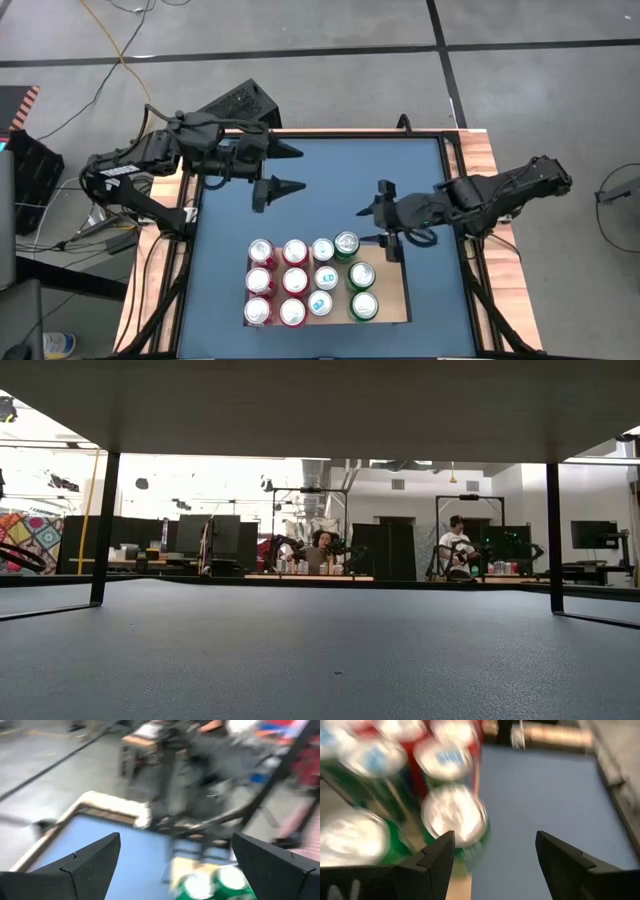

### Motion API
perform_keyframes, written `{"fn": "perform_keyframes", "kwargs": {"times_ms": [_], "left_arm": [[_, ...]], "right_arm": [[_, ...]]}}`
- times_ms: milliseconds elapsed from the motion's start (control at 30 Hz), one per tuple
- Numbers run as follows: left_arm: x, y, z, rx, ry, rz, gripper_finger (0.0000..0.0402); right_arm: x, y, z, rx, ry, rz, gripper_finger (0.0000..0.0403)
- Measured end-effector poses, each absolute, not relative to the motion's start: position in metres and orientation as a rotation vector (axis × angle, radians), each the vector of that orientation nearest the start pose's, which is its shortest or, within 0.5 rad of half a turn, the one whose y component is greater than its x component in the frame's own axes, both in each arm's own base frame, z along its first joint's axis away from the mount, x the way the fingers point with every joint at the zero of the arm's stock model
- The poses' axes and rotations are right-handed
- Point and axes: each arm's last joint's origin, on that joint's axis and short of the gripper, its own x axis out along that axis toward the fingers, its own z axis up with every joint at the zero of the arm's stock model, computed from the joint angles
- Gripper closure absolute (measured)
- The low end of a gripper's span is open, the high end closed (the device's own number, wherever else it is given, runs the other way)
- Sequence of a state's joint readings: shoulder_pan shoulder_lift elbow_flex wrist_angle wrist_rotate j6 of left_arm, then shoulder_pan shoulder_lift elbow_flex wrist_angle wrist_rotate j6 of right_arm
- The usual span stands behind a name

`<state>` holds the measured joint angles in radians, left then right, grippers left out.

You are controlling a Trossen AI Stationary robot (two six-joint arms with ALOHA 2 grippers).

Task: Place canned beverage on shelf
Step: Put the green soda can on the shelf

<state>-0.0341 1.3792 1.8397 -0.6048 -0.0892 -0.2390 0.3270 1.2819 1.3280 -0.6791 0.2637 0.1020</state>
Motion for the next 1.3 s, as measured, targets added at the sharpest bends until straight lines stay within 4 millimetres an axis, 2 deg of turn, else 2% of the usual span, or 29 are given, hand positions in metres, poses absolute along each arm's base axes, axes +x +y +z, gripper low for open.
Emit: {"fn": "perform_keyframes", "kwargs": {"times_ms": [100, 233, 367, 533, 633, 833, 1033, 1300], "left_arm": [[0.257, -0.003, 0.506, -0.217, 0.18, 0.168, 0.0033], [0.257, -0.004, 0.503, -0.231, 0.203, 0.186, 0.0033], [0.256, -0.007, 0.503, -0.242, 0.202, 0.218, 0.0033], [0.255, -0.015, 0.503, -0.242, 0.198, 0.242, 0.0033], [0.255, -0.021, 0.501, -0.247, 0.215, 0.221, 0.0033], [0.253, -0.03, 0.5, -0.239, 0.233, 0.188, 0.0033], [0.253, -0.033, 0.5, -0.228, 0.238, 0.18, 0.0033], [0.252, -0.033, 0.498, -0.197, 0.247, 0.22, 0.0033]], "right_arm": [[0.248, 0.081, 0.394, -0.158, 0.539, 0.054, 0.0139], [0.248, 0.077, 0.401, -0.225, 0.522, 0.068, 0.0139], [0.265, 0.072, 0.397, -0.192, 0.512, 0.125, 0.0139], [0.286, 0.082, 0.372, -0.128, 0.618, 0.228, 0.0138], [0.294, 0.088, 0.365, -0.121, 0.633, 0.239, 0.0137], [0.293, 0.093, 0.371, -0.14, 0.653, 0.196, 0.0137], [0.289, 0.09, 0.386, -0.166, 0.648, 0.13, 0.0137], [0.289, 0.087, 0.386, -0.166, 0.657, 0.123, 0.0137]]}}
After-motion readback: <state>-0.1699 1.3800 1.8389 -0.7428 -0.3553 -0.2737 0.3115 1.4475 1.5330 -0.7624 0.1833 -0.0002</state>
